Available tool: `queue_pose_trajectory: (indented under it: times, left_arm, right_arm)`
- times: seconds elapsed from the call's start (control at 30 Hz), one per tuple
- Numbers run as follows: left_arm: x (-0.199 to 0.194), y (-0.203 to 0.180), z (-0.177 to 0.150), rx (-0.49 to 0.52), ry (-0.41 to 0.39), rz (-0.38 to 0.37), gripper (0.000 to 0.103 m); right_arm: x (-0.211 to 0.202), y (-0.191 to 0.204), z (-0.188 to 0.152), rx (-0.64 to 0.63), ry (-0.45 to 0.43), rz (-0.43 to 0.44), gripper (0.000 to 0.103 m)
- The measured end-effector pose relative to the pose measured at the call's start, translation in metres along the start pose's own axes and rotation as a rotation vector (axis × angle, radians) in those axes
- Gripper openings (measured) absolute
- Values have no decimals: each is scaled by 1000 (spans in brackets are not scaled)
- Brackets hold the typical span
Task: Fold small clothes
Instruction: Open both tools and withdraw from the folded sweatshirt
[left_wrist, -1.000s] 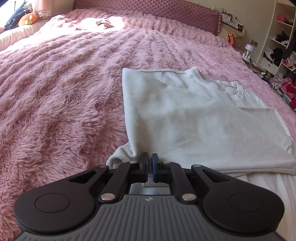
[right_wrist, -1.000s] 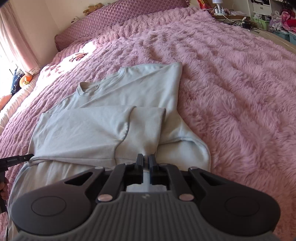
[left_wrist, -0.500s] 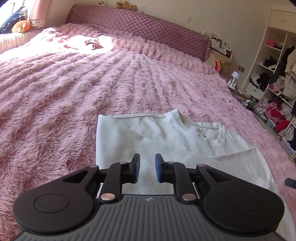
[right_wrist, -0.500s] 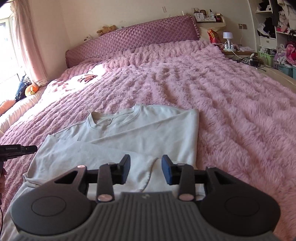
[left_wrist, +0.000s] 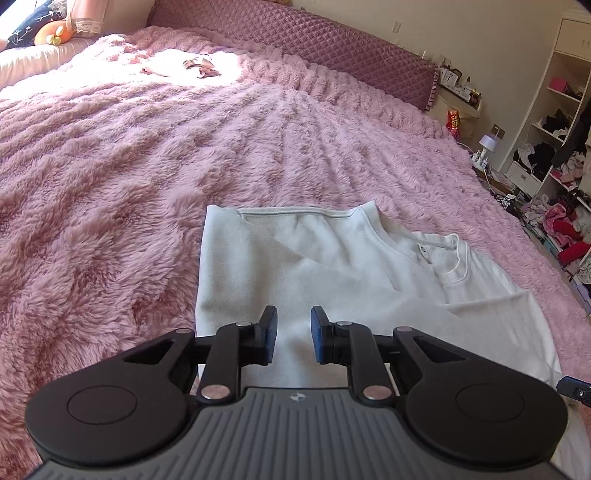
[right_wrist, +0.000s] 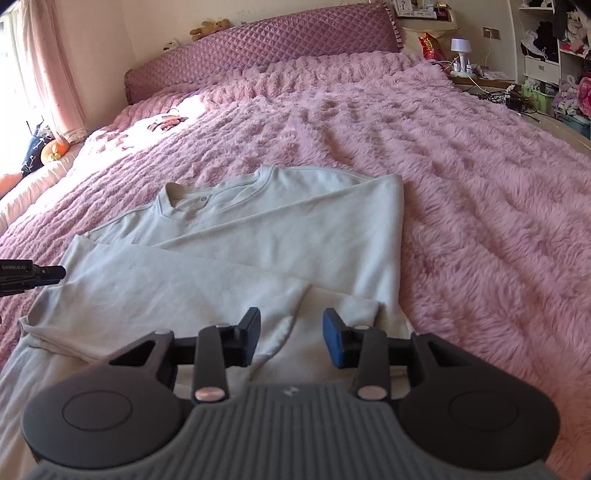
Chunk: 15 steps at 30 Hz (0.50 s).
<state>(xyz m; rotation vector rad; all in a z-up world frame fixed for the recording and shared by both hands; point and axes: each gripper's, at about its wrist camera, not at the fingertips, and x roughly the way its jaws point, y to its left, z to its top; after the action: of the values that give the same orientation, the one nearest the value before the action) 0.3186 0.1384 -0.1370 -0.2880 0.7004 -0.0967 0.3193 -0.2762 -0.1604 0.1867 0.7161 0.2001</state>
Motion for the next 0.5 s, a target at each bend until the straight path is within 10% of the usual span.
queue_pose_trajectory:
  times: [0.17,0.5]
  left_arm:
    - [-50,-11,-21,31,-53,-3,38]
    - [-28,14,-49,-70,70,120,34]
  right_arm:
    - [-21,26,-5,-85,0,39,41]
    - [-22,21,-31,-59,100,-38,44]
